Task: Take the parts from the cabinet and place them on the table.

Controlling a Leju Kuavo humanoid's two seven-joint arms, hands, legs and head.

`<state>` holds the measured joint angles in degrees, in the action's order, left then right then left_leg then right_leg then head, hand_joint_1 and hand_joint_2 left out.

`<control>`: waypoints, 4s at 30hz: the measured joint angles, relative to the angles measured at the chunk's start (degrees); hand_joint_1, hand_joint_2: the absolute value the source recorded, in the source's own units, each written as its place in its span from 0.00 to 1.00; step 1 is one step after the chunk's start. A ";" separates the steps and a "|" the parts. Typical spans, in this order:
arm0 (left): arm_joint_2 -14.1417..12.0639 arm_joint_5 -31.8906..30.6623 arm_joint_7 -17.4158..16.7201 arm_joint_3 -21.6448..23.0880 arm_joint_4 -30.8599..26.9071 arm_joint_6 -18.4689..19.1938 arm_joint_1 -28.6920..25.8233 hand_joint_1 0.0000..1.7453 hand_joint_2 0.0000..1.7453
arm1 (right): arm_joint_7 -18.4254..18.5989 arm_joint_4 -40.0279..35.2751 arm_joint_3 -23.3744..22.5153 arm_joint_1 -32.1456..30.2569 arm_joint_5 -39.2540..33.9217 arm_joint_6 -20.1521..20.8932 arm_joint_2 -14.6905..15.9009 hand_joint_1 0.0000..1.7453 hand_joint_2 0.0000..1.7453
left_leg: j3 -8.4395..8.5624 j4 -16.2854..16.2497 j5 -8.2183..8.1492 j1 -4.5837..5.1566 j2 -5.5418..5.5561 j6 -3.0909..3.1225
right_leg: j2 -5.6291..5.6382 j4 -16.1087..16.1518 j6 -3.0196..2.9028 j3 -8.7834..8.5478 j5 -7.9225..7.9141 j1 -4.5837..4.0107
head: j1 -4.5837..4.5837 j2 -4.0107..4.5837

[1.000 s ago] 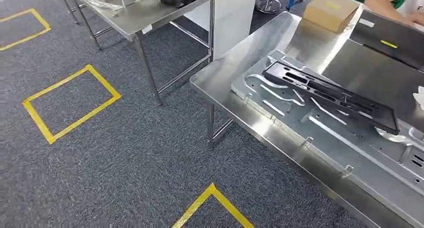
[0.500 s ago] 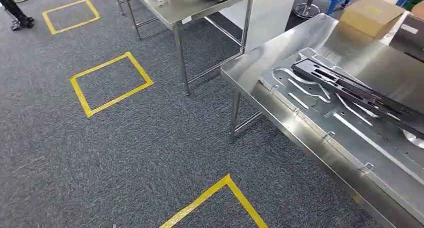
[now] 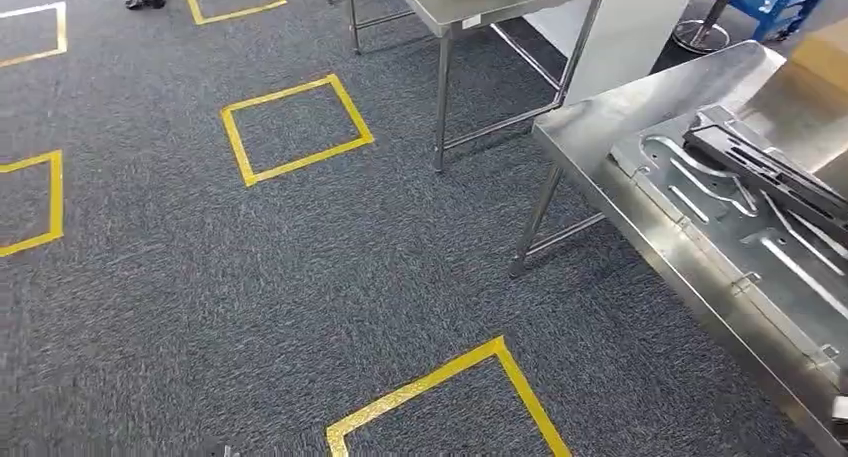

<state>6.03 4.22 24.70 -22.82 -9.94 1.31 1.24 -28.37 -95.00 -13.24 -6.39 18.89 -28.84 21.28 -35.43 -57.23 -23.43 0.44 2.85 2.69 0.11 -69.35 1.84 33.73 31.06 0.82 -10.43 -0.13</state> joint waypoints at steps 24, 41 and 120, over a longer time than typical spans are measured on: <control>0.44 -3.21 -1.11 0.52 -0.09 -0.57 1.21 0.00 0.00 | 0.77 29.18 26.39 23.90 22.68 -5.72 -15.03 0.00 0.00 | 6.76 1.65 -4.19 -1.06 -5.05 -1.27 | -3.13 8.76 0.48 4.10 -4.60 0.90 | 0.04 0.02; 0.70 -6.58 -4.20 2.06 -0.09 -6.34 0.59 0.00 0.00 | 36.06 74.62 43.62 21.84 26.76 17.60 -23.05 0.00 0.00 | -5.88 -9.56 -5.26 -0.44 -1.62 -3.63 | -1.65 14.15 -4.51 -6.56 -1.60 -0.90 | 0.00 0.02; 1.53 -7.21 -4.79 1.97 -0.07 -11.34 0.37 0.00 0.00 | 33.75 84.73 17.20 8.41 7.75 14.56 -20.17 0.00 0.00 | 4.74 1.04 -2.72 -0.55 -0.68 -1.36 | -0.34 -6.37 -1.10 4.58 6.09 0.04 | 0.04 0.00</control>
<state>7.56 -2.99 19.91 -20.85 -10.01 -10.03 1.61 5.38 -10.27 3.96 2.02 26.64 -14.27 1.11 -30.69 -56.20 -26.15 -0.11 2.17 1.33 -0.23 -75.72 0.74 38.31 37.15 0.86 -10.38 -0.13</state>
